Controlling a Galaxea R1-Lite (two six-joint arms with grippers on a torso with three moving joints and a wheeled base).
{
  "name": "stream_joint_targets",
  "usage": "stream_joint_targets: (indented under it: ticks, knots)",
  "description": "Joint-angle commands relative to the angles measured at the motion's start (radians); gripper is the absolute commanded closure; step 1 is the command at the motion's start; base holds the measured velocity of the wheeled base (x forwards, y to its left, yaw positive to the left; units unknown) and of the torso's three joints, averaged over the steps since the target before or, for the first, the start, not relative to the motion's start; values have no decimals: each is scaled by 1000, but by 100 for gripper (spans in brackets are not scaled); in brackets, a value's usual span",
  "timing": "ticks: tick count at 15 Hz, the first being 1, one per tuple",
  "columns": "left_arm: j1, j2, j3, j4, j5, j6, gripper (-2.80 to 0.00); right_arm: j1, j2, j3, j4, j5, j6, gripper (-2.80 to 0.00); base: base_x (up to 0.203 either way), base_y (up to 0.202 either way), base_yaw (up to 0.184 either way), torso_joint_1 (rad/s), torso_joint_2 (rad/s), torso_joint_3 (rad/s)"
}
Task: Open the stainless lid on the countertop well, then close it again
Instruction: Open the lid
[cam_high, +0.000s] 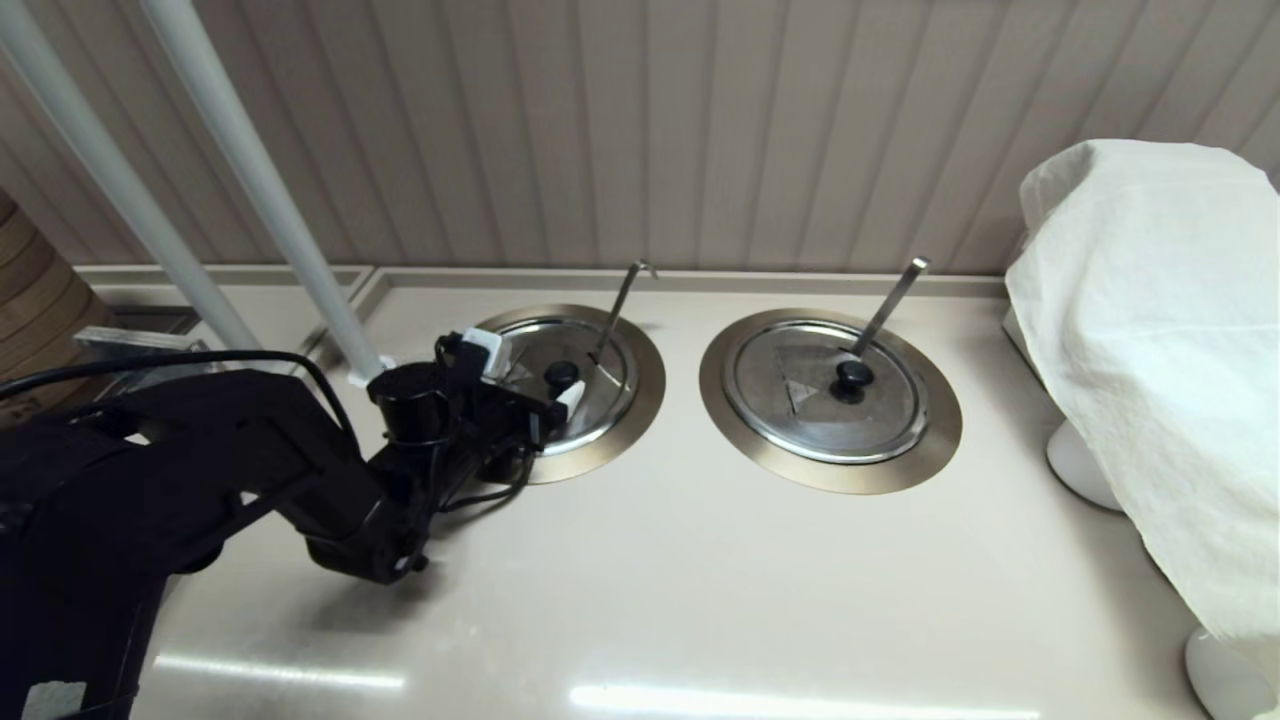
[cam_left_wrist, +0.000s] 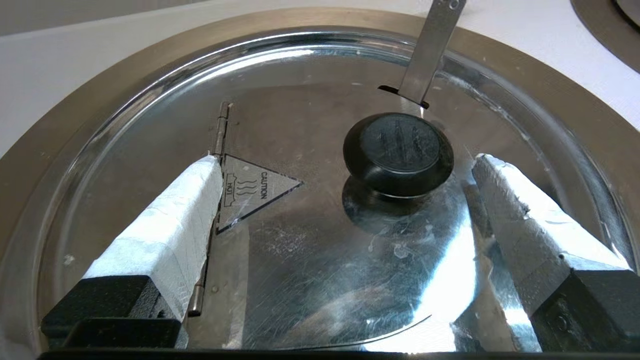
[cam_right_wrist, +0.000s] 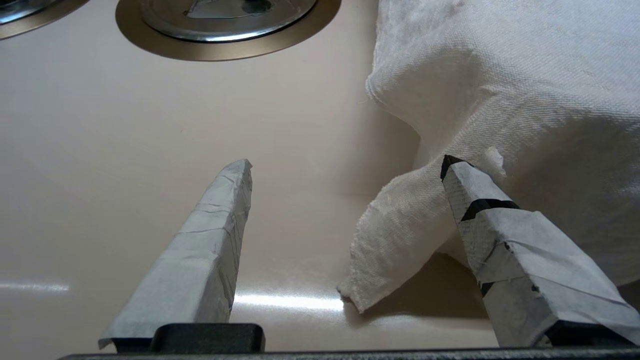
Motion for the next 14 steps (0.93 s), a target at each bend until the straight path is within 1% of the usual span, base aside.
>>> stream_joint_targets:
  ticks: [1, 2, 8, 10, 14]
  knots:
    - [-7, 39, -32, -9, 28, 0, -280, 0, 0, 0, 0, 0, 0, -280, 0, 0, 0, 0, 0, 0]
    - [-9, 46, -41, -9, 43, -1, -280, 0, 0, 0, 0, 0, 0, -280, 0, 0, 0, 0, 0, 0]
    - [-7, 49, -54, -8, 52, -2, -280, 0, 0, 0, 0, 0, 0, -280, 0, 0, 0, 0, 0, 0]
    - [-7, 35, -58, -8, 76, -4, -280, 0, 0, 0, 0, 0, 0, -280, 0, 0, 0, 0, 0, 0]
    - [-7, 14, -58, -9, 77, -6, -280, 0, 0, 0, 0, 0, 0, -280, 0, 0, 0, 0, 0, 0]
